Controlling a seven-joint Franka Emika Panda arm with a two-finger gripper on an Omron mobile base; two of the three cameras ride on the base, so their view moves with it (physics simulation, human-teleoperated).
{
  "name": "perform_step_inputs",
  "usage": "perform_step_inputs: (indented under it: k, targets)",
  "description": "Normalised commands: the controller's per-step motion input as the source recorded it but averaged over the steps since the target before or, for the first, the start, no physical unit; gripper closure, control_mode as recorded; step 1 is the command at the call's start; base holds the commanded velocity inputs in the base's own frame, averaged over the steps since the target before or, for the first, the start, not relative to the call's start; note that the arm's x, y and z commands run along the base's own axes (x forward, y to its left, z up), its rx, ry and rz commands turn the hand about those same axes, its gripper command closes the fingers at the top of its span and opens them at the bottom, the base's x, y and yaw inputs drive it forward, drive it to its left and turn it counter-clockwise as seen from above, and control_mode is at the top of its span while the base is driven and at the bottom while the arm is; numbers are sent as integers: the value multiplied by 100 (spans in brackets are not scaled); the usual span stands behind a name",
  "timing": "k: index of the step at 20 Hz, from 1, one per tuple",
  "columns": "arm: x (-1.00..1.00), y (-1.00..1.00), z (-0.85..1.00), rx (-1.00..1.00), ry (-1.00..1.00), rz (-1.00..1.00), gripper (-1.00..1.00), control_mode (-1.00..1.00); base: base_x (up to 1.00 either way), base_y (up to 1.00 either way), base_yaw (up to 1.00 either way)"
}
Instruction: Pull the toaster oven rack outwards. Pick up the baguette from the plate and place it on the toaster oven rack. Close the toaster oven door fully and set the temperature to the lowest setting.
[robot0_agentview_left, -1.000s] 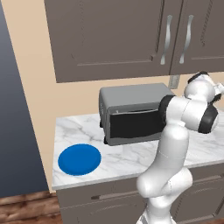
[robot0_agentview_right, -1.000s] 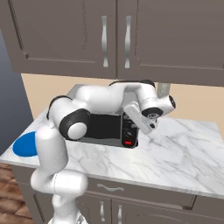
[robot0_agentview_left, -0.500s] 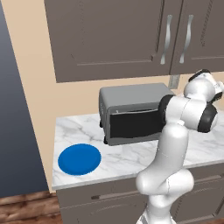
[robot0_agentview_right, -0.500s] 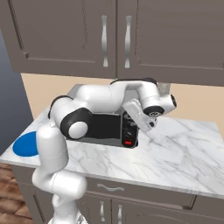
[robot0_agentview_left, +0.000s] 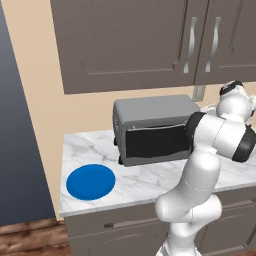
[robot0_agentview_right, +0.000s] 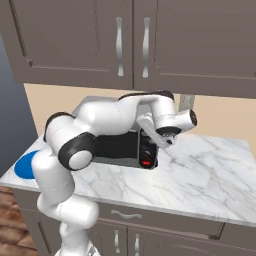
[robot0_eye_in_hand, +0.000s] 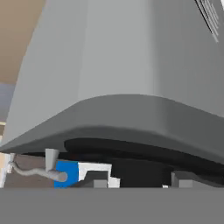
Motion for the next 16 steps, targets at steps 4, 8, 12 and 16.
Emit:
perform_step_inputs:
  k: [4,8,12,16]
  targets:
    - [31,7,0,-47,-81,0,100,-100,0,0,0]
    - [29,8,0,-54,-79,0,100,-100,0,0,0]
    - [20,12,1,-64,-78,0,100,-100,0,0,0]
    - [23,0,8,-79,-77,0,100,-100,0,0,0]
